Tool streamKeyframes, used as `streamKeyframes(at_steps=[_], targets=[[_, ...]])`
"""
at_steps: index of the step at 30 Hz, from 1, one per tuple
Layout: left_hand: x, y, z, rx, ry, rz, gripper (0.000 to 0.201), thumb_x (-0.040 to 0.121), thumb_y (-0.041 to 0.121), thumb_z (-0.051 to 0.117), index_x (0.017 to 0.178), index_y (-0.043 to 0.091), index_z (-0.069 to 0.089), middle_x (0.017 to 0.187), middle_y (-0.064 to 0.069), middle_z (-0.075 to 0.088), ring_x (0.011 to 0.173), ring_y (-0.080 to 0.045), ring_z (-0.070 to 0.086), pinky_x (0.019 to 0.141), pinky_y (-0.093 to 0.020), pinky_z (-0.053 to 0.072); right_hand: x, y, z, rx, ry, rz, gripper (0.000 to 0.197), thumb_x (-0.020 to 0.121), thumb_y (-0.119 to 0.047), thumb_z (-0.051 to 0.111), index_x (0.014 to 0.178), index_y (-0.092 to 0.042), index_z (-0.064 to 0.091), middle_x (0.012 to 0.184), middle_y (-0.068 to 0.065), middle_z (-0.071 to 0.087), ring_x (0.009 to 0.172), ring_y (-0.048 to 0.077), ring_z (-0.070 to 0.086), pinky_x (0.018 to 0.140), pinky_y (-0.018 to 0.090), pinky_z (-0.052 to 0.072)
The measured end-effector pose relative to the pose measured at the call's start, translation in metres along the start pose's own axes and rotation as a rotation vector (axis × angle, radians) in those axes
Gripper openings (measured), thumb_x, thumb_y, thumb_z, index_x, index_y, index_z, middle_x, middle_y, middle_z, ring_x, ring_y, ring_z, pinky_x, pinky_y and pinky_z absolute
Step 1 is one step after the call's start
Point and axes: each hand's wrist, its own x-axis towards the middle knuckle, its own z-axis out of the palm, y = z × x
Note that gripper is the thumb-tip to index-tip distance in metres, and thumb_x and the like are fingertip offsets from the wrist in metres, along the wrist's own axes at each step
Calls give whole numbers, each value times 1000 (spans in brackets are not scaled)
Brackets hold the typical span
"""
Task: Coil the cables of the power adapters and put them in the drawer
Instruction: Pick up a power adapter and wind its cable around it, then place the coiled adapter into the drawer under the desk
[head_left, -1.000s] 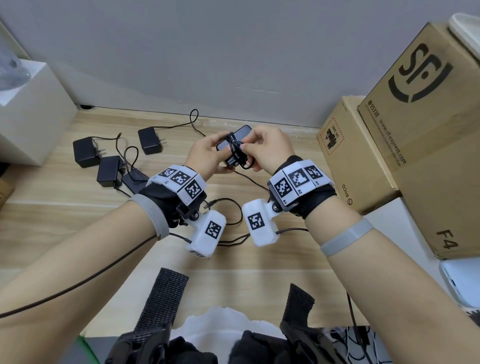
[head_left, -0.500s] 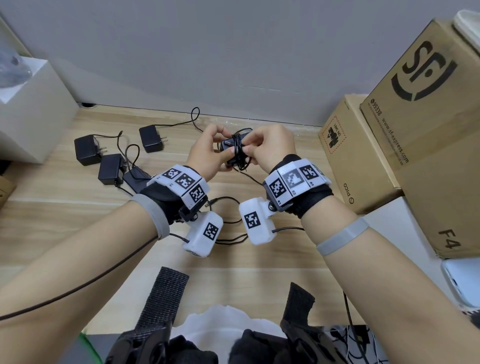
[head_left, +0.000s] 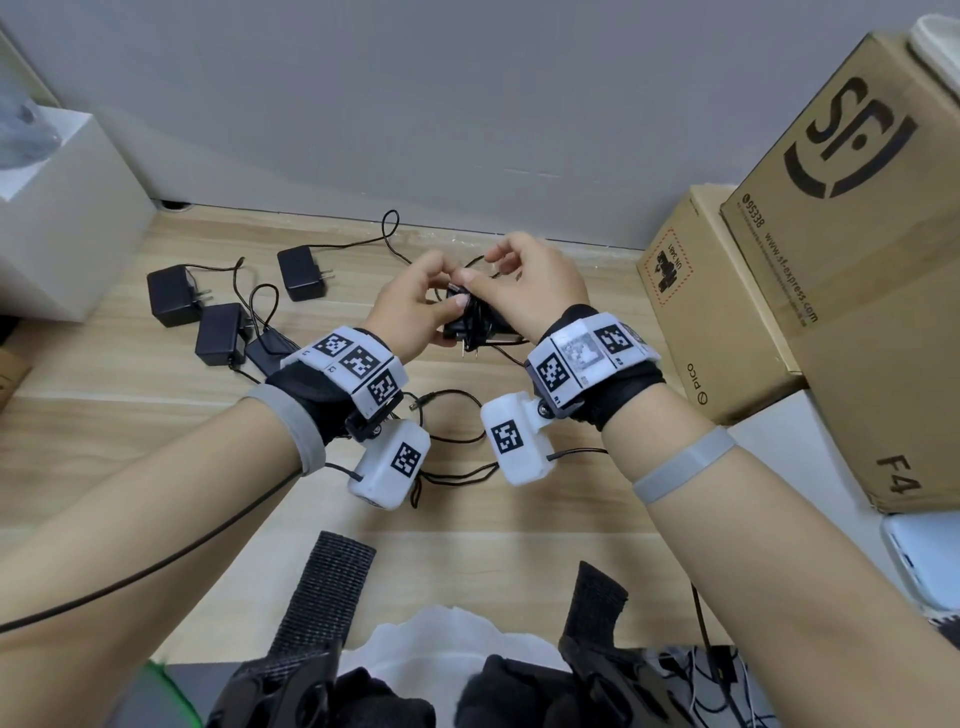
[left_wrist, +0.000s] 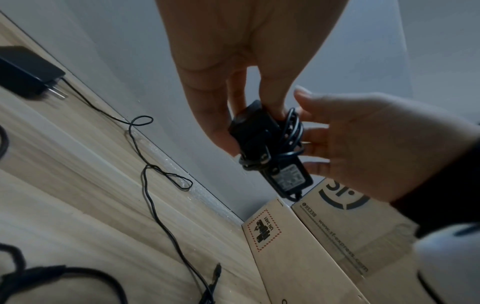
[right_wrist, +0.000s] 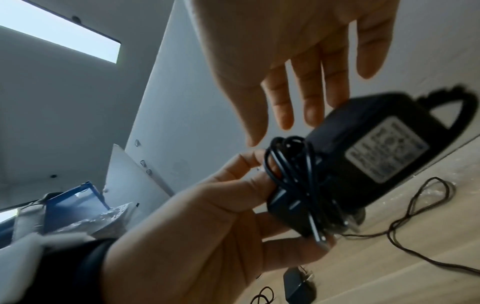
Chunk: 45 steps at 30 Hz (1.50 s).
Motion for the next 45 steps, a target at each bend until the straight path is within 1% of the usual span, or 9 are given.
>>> streamKeyframes(at_steps=[3, 8, 11, 17, 23, 31, 36, 39, 45], targets=[[0, 3, 0, 7, -79, 35, 30, 89, -5, 47, 80, 24, 44, 88, 6, 53, 70, -11, 54, 57, -25, 53, 3, 1, 2, 73, -264, 65, 37, 78, -56, 62, 98, -25, 60, 99, -6, 59, 93, 11, 56, 88, 28, 44], [-4, 3, -6, 46, -130, 100, 21, 81, 6, 53, 81, 25, 45, 87, 8, 58, 72, 8, 54, 69, -12, 44, -1, 0, -7, 123, -474, 56, 14, 84, -36, 64, 79, -23, 60, 74, -10, 58, 66, -2, 52, 59, 7, 40], [-6, 3, -8, 69, -115, 132, 13, 77, 16, 51, 82, 27, 45, 86, 8, 58, 83, -2, 54, 82, -21, 42, 0, 2, -2, 176, -512, 30, 28, 84, -25, 65, 107, -9, 65, 88, 3, 65, 71, -1, 55, 59, 1, 40], [-6, -2, -10, 60, -38, 98, 15, 78, 17, 50, 84, 30, 45, 90, -18, 60, 90, -34, 57, 89, -45, 44, -5, -3, 4, 217, -546, -11, 34, 82, -12, 67, 108, 7, 59, 88, 13, 56, 81, 14, 53, 81, 27, 45], [-5, -11, -11, 3, 81, 11, 31, 86, -5, 54, 79, 25, 51, 55, 12, 51, 61, -8, 46, 68, -25, 43, -5, -1, 18, 173, -576, -17, 18, 72, -20, 73, 86, -14, 63, 85, 10, 61, 81, 23, 59, 87, 44, 49], [-31, -17, -27, -136, 213, -128, 19, 88, 11, 60, 103, 17, 51, 95, 6, 52, 81, -4, 51, 65, -9, 47, -10, -5, 45, 362, -563, 110, 18, 76, -4, 71, 75, -16, 57, 72, 2, 59, 66, 14, 58, 67, 26, 50], [-88, -47, -44, -455, 277, -388, 7, 94, 31, 49, 98, 26, 51, 105, 5, 56, 94, -11, 58, 80, -33, 50, -23, -23, 91, 665, -674, 262, 16, 85, -4, 61, 100, -1, 60, 85, 11, 62, 74, 22, 60, 64, 27, 53], [-132, -67, -57, -555, 347, -394, 20, 88, 20, 57, 106, 25, 52, 94, 10, 63, 89, -9, 64, 75, -32, 55, -42, -39, 131, 851, -754, 402, 34, 89, -10, 57, 118, 8, 53, 96, 18, 61, 80, 28, 60, 66, 32, 55], [-226, -100, -100, -568, 627, -429, 45, 69, 3, 72, 106, 23, 54, 95, 3, 62, 88, -15, 62, 72, -29, 51, -110, -83, 203, 838, -968, 330, 11, 91, -9, 53, 98, -2, 59, 83, 11, 63, 73, 21, 62, 63, 31, 54]])
